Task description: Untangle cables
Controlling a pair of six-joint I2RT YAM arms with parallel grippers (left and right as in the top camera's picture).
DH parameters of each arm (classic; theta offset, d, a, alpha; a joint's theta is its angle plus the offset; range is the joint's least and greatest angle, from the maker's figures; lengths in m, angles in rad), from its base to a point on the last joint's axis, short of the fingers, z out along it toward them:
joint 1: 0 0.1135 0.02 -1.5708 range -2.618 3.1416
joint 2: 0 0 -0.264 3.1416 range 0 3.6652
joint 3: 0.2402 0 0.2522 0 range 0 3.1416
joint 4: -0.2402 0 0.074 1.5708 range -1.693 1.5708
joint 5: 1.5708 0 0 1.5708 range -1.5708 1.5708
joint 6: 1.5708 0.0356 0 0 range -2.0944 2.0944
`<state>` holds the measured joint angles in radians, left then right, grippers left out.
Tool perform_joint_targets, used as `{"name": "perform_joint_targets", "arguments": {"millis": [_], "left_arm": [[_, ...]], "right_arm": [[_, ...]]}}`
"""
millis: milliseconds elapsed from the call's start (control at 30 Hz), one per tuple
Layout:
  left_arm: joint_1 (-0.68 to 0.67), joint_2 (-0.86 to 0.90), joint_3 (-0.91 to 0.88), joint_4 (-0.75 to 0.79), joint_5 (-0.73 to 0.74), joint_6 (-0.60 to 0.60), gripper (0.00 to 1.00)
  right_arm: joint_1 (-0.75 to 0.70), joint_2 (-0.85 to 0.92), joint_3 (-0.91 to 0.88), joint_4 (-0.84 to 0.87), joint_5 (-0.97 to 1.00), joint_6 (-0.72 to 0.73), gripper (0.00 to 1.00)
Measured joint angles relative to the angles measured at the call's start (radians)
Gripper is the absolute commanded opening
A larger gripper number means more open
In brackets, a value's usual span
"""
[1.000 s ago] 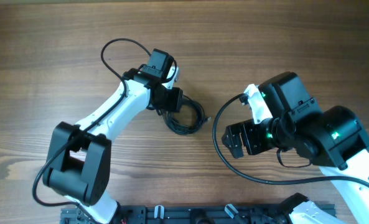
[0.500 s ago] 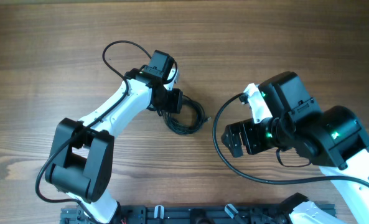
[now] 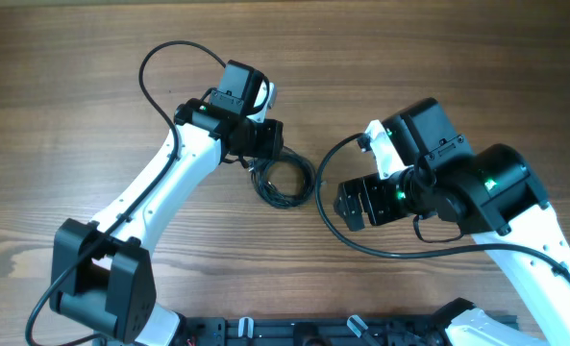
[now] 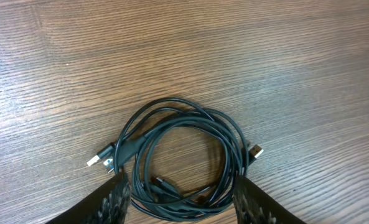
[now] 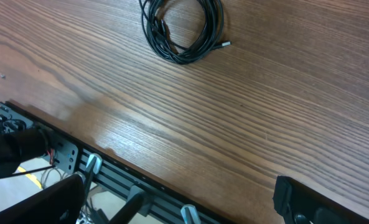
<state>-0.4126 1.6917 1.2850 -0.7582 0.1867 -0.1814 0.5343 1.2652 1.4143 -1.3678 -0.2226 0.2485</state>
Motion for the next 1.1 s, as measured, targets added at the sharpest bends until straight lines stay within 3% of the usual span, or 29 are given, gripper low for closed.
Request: {"name": "perform_joint_targets", "arguments": {"millis": [433, 1100], "left_arm": [[-0.018, 0.124, -0.002, -0.001, -0.073, -0.007, 0.55], [-0.019, 0.140, -0.036, 0.031, -0.137, -0.046, 0.56]], "right_arm": [[0.000, 0.000, 0.000, -0.017, 0.000, 0.000, 1.00], [0.000, 0.000, 0.000, -0.039, 0.000, 0.000, 1.00]]}}
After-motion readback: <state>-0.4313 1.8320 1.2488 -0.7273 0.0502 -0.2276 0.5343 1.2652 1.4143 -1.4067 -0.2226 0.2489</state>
